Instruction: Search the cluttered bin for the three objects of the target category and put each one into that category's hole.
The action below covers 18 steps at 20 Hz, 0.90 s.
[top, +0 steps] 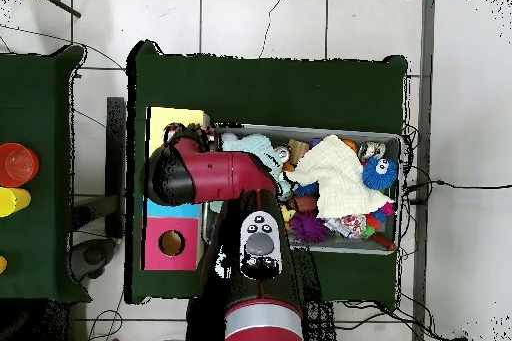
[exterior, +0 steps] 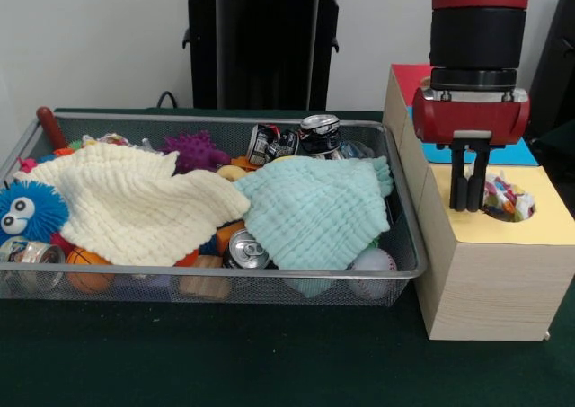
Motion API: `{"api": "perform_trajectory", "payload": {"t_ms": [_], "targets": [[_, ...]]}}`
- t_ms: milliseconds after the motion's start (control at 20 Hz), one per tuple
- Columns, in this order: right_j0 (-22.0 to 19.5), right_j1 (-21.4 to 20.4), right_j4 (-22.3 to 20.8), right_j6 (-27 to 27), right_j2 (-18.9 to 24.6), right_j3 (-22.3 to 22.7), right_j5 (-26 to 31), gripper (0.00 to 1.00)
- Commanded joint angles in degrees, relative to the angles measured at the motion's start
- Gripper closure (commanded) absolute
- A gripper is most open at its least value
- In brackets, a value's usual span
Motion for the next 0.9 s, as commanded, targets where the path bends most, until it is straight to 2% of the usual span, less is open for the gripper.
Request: {"api": "perform_trajectory", "payload": {"t_ms": [50, 450, 900], "targets": [[-1.1, -1.9, 1.3, 6.9, 2.6, 1.0, 4.1, 1.0], [-1.4, -5.9, 2.4, 6.8, 4.4, 3.3, 6.8, 1.0], [-1.1, -3.6, 3.3, 5.5, 4.0, 2.1, 12.5, 1.0]]}}
